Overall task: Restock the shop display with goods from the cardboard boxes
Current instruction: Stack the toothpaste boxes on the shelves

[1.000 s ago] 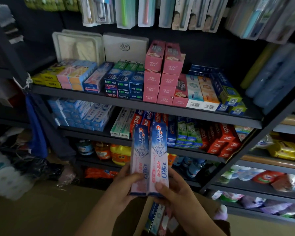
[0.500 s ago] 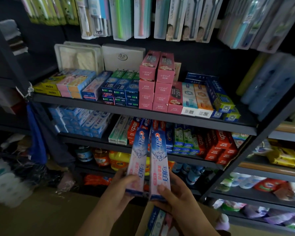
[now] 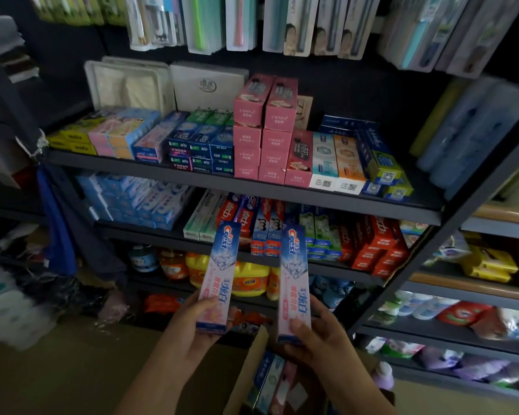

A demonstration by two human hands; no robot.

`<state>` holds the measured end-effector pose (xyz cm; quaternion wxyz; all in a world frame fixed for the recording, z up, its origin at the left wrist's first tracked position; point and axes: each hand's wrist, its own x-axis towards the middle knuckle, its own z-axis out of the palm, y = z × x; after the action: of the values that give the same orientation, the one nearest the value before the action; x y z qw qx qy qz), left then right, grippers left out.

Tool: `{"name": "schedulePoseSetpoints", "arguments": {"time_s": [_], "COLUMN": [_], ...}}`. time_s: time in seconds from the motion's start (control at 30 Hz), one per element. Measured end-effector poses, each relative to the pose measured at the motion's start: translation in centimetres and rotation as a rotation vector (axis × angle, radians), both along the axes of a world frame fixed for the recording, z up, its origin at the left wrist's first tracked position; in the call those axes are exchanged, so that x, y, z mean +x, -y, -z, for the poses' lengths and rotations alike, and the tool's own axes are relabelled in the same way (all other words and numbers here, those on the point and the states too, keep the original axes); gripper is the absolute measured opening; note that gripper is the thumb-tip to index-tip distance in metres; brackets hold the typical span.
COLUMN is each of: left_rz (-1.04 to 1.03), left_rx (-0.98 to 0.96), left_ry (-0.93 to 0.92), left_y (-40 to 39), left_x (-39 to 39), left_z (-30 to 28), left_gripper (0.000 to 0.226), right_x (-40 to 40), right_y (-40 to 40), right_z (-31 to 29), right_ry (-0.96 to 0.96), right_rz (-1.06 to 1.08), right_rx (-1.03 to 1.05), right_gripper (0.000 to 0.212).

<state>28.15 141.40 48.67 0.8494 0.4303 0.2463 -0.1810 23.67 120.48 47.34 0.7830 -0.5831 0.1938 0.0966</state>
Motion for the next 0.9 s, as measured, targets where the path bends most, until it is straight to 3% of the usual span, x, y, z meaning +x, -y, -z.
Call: {"name": "schedulePoseSetpoints", "arguments": {"time_s": [0.33, 0.7, 0.83, 0.9], "left_rz": [-0.094, -0.158, -0.141, -0.095], "left_rx": [0.065, -0.013, -0.051, -0.079], "left_ry": [-0.020, -0.095, -0.090, -0.062], "left_y": [-0.5, -1.5, -2.9, -4.0], "left_x": [-1.2, -1.0, 1.8, 3.5], "left_z": [2.2, 5.0, 5.9, 6.2], "left_gripper": [0.020, 0.016, 0.028, 0.045], "right_x": [-0.8, 0.8, 2.8, 4.0], "right_y": [3.3, 2.5, 0.7, -0.5], "right_z": [1.7, 3.4, 3.3, 3.5], "right_ry": [-0.060, -0.097, -0.073, -0.068], "right_rz": [0.010, -0.086, -0.053, -0.019], "right_rx": [-0.020, -0.008, 0.026, 0.031], "right_gripper": [0.051, 0.047, 0.064, 0.063]}}
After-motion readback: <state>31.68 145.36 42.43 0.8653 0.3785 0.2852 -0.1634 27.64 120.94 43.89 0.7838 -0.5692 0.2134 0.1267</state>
